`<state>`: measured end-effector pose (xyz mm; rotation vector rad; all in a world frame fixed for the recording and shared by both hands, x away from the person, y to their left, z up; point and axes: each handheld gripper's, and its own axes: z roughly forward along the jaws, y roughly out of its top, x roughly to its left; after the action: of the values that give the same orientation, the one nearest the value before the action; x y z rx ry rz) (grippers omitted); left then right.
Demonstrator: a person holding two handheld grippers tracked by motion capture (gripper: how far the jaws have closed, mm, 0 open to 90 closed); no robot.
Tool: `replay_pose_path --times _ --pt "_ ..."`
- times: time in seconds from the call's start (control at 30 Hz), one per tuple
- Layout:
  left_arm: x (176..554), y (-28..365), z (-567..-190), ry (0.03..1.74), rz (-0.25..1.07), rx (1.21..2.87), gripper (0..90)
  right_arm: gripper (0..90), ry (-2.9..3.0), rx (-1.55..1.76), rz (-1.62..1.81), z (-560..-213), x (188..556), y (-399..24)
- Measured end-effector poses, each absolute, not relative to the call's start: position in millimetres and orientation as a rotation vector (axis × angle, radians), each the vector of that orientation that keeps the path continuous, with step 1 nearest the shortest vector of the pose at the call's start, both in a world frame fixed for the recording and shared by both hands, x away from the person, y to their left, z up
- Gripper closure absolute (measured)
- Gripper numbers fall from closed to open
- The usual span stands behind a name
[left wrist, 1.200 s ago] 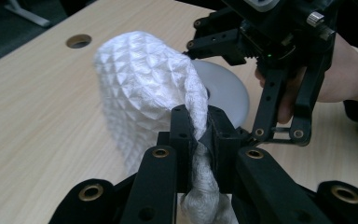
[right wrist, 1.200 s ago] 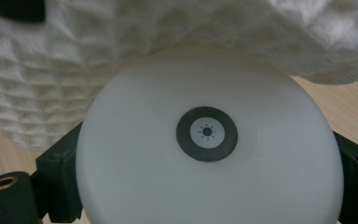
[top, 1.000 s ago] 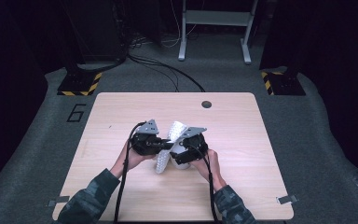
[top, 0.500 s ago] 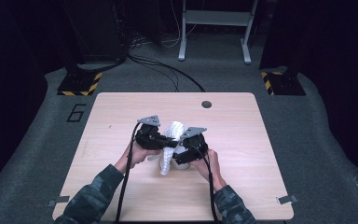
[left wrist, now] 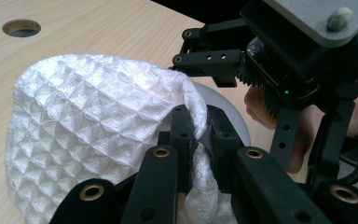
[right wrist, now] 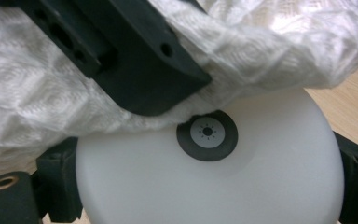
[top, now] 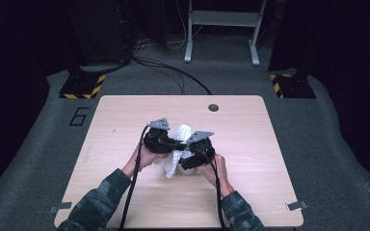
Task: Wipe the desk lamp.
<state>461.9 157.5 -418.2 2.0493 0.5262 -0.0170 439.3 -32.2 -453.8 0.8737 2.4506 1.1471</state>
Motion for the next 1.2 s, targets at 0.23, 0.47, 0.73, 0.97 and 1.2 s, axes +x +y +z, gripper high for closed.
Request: replay_pose_path --times 0.23,0.47,0.73,0.97,1.2 --pt "461 152 -420 0.511 -0.006 2.043 82.8 8.6 2.451 0.874 1.147 -454 439 -32" --pt "460 150 -419 0.51 0.008 2.054 82.8 8.6 2.447 0.878 1.148 -454 439 -32" --pt "460 146 -421 0.511 -0.001 2.04 82.8 8.6 2.448 0.877 1.148 -454 439 -32" --pt "461 143 -423 0.502 0.004 2.031 82.9 8.6 2.446 0.873 1.152 -454 439 -32" --pt "458 146 -419 0.508 0.088 2.064 83.0 8.7 2.447 0.871 1.152 -454 439 -32"
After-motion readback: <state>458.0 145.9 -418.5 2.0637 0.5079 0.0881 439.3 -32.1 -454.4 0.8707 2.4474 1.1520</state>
